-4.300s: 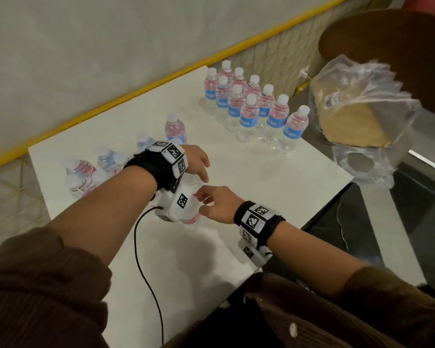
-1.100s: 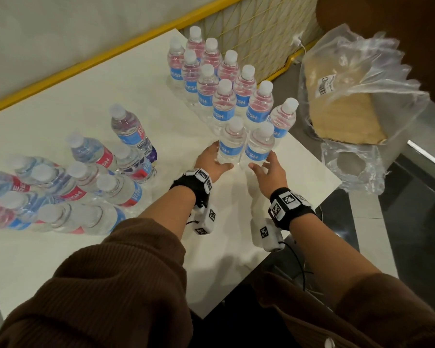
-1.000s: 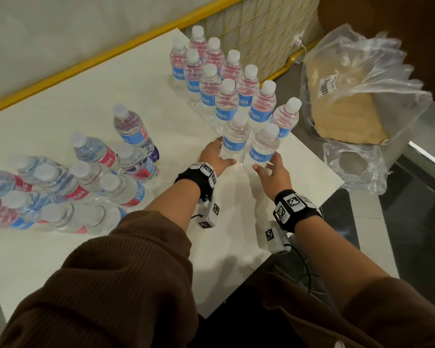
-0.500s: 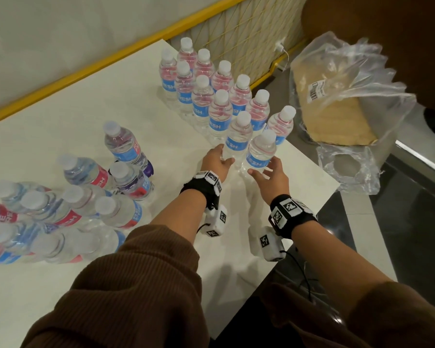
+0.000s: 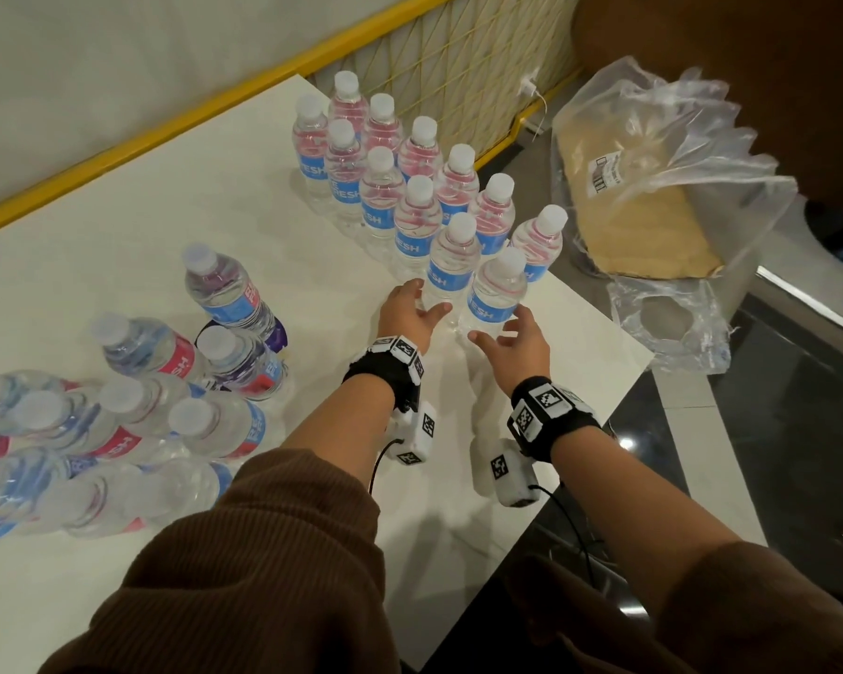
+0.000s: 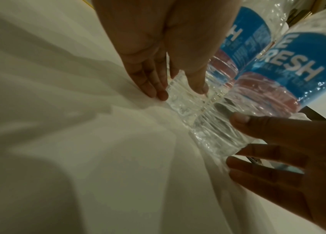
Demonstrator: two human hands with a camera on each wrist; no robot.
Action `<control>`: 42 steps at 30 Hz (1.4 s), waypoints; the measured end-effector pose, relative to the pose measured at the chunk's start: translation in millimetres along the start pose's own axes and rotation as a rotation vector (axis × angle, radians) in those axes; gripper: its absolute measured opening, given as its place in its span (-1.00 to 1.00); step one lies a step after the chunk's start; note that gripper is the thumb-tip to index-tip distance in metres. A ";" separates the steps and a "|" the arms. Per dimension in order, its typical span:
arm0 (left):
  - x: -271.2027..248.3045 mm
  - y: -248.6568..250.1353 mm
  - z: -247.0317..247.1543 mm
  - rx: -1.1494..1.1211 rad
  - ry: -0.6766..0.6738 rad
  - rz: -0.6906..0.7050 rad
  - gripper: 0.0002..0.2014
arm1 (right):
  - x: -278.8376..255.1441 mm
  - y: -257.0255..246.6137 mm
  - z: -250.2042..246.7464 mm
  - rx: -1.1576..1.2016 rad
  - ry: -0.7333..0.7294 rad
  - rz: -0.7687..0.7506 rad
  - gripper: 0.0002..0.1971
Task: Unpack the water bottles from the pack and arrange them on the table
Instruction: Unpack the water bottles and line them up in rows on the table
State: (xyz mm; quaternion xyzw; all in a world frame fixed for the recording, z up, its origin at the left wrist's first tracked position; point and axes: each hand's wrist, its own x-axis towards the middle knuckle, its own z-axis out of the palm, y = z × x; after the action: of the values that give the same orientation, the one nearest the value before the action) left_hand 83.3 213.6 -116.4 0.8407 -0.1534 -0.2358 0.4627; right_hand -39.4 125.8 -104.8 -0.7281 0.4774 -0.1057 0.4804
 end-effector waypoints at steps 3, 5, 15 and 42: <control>-0.6 1.7 -1.7 -0.007 -0.006 -0.009 -0.42 | 0.7 -3.3 3.0 0.022 0.013 0.019 -0.32; -0.4 2.5 -2.1 -0.010 -0.012 -0.024 -0.42 | 1.0 -5.6 4.5 0.037 0.020 0.030 -0.33; 2.0 6.7 -1.3 0.014 -0.015 -0.086 -0.44 | 4.0 -12.1 7.2 0.056 0.033 0.104 -0.32; -119.0 46.5 -161.6 0.333 0.058 0.043 -0.75 | -106.0 -99.5 69.5 -0.335 -0.630 -0.321 -0.76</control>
State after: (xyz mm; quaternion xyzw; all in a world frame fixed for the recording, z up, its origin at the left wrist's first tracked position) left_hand 68.2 359.9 27.8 0.9087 -0.1950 -0.1728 0.3261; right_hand 7.0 260.1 -28.6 -0.8587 0.1971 0.1286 0.4552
